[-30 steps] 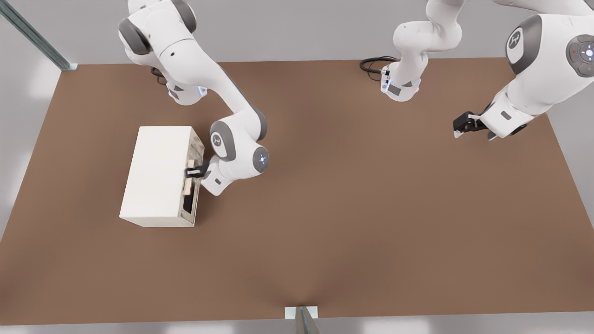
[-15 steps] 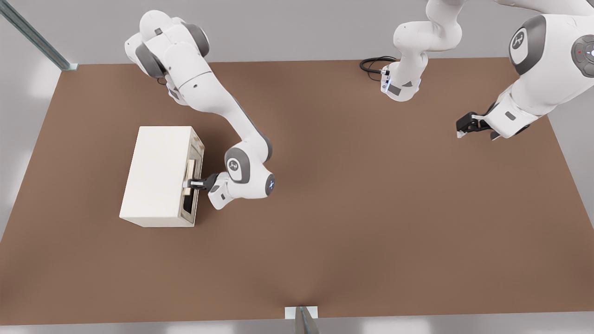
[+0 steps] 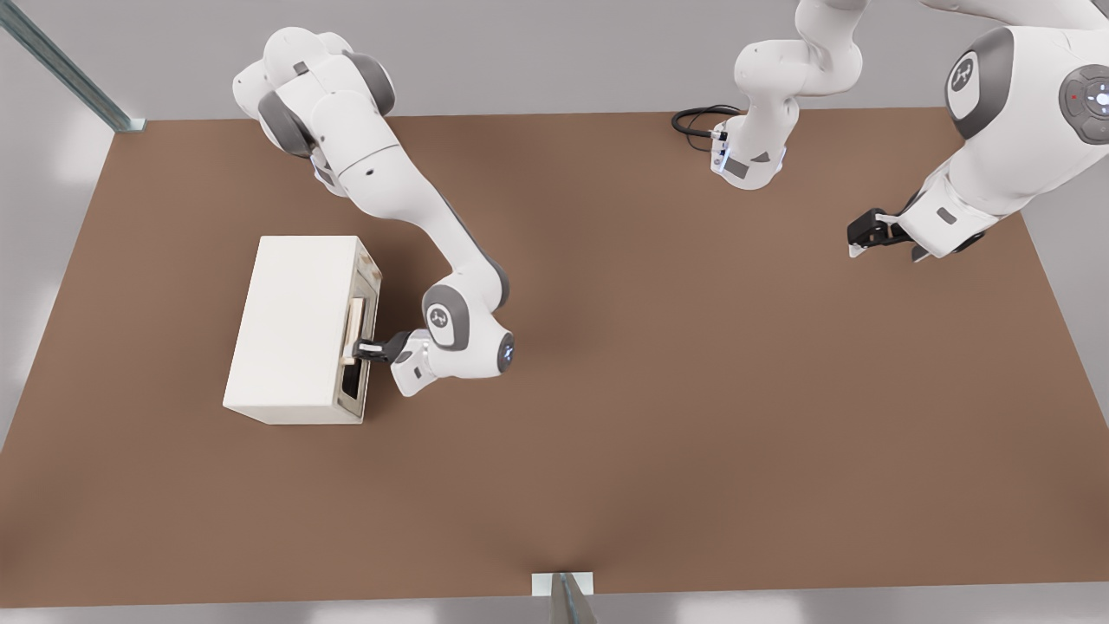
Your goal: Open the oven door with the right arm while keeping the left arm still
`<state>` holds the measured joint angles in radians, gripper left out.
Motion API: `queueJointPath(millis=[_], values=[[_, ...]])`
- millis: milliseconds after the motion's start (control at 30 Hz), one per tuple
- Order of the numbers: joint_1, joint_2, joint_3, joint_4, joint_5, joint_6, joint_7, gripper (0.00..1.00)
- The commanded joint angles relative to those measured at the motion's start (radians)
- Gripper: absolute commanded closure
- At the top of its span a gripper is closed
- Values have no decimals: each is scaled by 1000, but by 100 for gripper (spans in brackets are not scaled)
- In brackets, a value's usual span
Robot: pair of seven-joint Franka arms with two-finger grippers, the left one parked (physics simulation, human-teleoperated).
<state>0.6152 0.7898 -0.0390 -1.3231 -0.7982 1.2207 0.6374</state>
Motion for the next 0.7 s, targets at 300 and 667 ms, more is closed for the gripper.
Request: queueJointPath(millis=[300, 667], values=[[-12, 12, 1, -4, 8, 5, 59, 79], [77, 129, 8, 203, 135, -15, 165, 79]])
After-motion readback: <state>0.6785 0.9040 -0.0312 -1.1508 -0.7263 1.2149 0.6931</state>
